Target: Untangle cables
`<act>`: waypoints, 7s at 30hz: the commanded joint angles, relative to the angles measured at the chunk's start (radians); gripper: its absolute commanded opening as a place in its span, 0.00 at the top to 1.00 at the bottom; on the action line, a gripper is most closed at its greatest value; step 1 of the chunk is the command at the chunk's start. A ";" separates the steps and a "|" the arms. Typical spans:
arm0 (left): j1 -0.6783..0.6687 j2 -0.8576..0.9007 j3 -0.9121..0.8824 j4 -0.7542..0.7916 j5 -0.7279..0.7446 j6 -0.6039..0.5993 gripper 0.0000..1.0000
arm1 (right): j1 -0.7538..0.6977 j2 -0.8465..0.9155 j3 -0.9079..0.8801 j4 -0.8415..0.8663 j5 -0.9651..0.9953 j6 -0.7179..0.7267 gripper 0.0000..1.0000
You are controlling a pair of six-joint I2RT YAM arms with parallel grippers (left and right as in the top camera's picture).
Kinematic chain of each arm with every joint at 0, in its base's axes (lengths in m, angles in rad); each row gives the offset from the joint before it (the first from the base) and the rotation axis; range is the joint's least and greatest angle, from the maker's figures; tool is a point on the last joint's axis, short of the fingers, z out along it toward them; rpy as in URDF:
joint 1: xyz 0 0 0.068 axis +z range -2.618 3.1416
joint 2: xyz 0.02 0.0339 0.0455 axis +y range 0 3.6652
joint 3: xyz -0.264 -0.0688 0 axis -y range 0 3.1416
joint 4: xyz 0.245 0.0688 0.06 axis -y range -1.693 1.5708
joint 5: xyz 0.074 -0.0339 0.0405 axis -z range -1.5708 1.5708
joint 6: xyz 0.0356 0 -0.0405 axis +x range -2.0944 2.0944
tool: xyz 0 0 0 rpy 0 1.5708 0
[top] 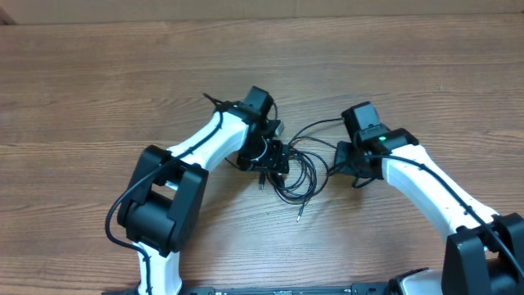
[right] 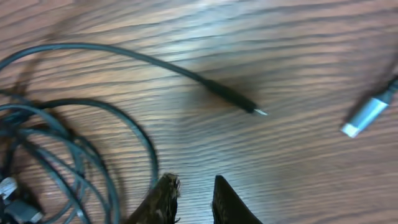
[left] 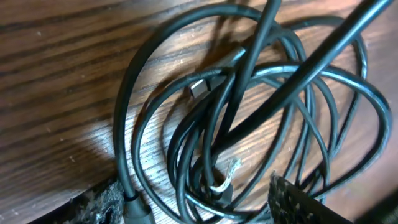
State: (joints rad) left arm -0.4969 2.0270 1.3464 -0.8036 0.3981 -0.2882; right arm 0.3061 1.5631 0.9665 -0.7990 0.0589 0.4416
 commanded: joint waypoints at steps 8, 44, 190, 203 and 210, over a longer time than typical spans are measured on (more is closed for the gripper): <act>-0.035 0.013 0.093 -0.157 -0.370 -0.121 0.09 | -0.019 0.003 -0.005 -0.011 0.011 0.003 0.80; -0.102 -0.023 0.114 -0.053 -0.246 -0.155 0.96 | -0.021 0.003 -0.005 0.002 -0.252 -0.128 0.60; -0.156 0.098 0.161 -0.074 -0.264 -0.387 0.95 | -0.025 0.004 -0.216 0.335 -0.232 -0.154 0.00; -0.084 -0.141 0.230 -0.072 0.044 -0.048 0.96 | -0.025 0.004 -0.220 0.331 -0.152 -0.067 0.00; -0.024 -0.410 0.233 -0.051 0.040 -0.048 0.96 | -0.025 0.004 -0.220 0.330 -0.152 -0.068 0.00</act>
State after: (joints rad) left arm -0.5529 1.7393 1.5467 -0.8627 0.4072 -0.3676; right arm 0.2817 1.5631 0.7586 -0.4709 -0.1146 0.3630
